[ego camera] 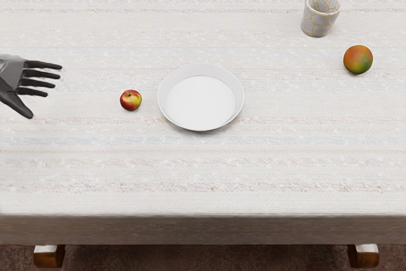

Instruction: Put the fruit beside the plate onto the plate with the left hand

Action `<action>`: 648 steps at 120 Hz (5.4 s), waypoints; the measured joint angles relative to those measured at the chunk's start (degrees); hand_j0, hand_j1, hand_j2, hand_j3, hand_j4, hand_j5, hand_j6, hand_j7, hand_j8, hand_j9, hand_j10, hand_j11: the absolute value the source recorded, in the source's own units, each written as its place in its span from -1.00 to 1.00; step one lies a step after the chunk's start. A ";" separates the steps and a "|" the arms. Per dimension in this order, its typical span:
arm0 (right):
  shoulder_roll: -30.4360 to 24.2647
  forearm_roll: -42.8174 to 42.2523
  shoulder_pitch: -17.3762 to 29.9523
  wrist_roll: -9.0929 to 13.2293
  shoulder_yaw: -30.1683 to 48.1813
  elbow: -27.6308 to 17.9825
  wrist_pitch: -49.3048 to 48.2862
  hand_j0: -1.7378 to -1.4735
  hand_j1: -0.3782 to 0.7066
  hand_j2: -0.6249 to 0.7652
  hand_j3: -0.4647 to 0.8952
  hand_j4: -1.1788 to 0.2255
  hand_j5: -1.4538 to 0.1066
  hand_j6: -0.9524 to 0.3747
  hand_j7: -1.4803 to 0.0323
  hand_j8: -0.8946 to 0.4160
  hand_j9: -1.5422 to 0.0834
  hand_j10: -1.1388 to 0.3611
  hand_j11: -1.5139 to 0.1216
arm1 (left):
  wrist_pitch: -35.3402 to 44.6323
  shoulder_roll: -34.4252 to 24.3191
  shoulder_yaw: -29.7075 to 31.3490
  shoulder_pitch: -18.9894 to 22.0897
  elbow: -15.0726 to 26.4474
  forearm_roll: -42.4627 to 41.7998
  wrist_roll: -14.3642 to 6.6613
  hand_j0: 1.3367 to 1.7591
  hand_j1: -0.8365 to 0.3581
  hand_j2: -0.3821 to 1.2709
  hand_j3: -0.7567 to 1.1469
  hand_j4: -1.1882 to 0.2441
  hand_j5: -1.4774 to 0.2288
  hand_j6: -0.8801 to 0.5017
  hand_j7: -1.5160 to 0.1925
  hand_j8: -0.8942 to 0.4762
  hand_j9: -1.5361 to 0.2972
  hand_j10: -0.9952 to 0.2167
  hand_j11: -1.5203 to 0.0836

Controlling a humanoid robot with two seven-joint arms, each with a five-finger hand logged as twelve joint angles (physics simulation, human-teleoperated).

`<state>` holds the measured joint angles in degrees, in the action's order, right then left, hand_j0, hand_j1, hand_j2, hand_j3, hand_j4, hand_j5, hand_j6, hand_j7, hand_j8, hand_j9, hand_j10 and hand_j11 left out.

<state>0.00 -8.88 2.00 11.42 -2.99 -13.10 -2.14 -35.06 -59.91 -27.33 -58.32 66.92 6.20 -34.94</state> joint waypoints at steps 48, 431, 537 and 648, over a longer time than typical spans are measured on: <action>0.00 0.00 0.70 0.00 0.09 0.59 0.03 -0.40 -0.90 -0.11 -0.32 0.65 0.83 0.40 0.92 0.33 0.86 0.49 0.82 | -0.02 0.14 1.06 -6.69 -0.04 -0.38 0.17 0.52 0.98 -0.54 -0.20 0.66 0.73 0.27 0.77 0.30 0.68 0.64 0.90; 0.00 0.00 0.72 0.01 0.09 0.62 0.03 -0.40 -0.90 -0.11 -0.32 0.65 0.83 0.40 0.92 0.33 0.86 0.49 0.82 | 49.72 59.91 86.32 -37.92 -10.22 -13.21 10.07 0.52 0.34 -0.46 -0.20 0.21 0.24 -0.20 0.28 -0.17 0.22 0.11 0.37; 0.00 0.00 0.72 0.01 0.09 0.62 0.03 -0.40 -0.90 -0.11 -0.32 0.65 0.83 0.40 0.92 0.33 0.86 0.49 0.82 | 50.32 59.91 83.78 -38.19 -10.23 -12.91 10.24 0.52 0.22 -0.44 -0.20 0.13 0.15 -0.28 0.20 -0.25 0.14 0.02 0.28; 0.00 0.00 0.72 0.00 0.09 0.62 0.03 -0.40 -0.90 -0.11 -0.32 0.65 0.83 0.40 0.92 0.33 0.86 0.49 0.82 | 51.47 59.91 83.69 -36.04 -11.98 -12.84 10.24 0.52 0.13 -0.43 -0.20 0.06 0.08 -0.34 0.13 -0.32 0.07 -0.06 0.21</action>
<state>0.00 -8.88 2.72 11.42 -2.90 -12.48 -2.11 16.41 0.00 56.36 -94.36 54.94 -6.64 -24.70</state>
